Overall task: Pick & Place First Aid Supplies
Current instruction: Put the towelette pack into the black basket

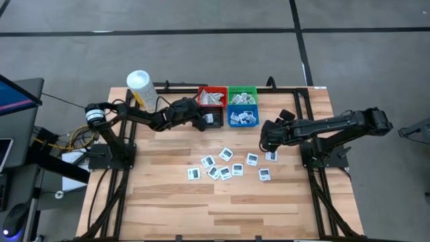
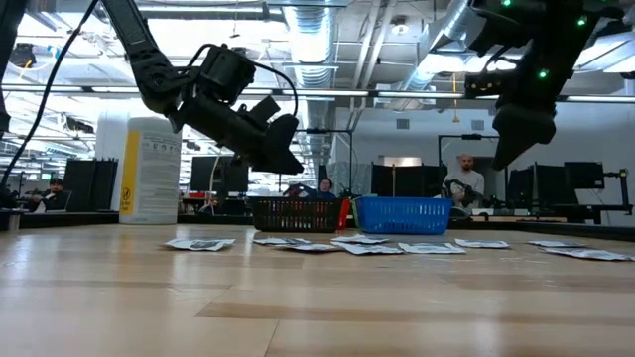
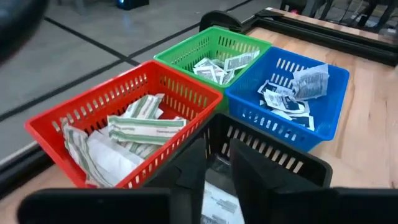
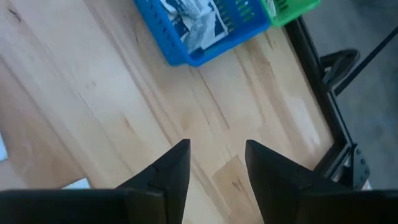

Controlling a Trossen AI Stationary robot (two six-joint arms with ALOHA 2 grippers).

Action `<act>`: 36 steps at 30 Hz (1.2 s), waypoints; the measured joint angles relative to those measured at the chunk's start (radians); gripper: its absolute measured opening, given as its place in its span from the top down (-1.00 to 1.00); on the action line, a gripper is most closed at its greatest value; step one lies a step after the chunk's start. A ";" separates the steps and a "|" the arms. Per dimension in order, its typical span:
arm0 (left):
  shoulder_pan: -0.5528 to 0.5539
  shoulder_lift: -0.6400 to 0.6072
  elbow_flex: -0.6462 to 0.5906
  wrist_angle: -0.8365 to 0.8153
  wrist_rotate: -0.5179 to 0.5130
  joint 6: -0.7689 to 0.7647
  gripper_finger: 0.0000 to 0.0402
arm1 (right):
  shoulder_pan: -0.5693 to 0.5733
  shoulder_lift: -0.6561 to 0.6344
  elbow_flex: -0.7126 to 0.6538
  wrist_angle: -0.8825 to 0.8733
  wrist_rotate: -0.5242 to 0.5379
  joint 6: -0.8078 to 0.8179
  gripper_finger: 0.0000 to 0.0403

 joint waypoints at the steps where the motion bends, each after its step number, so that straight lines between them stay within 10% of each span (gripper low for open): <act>1: 0.000 0.000 0.000 -0.002 0.000 -0.017 0.59 | 0.006 0.000 0.000 -0.009 -0.001 0.018 0.27; 14: -0.053 0.000 -0.026 -0.003 -0.002 -0.084 0.46 | 0.132 0.000 -0.041 -0.081 -0.236 0.296 0.29; 23: -0.146 -0.005 -0.050 -0.001 -0.002 -0.071 0.46 | 0.262 0.001 -0.247 0.438 -0.441 0.388 0.36; 36: -0.189 -0.011 -0.050 -0.002 -0.002 -0.019 0.47 | 0.403 0.006 -0.301 0.500 -0.446 0.404 0.41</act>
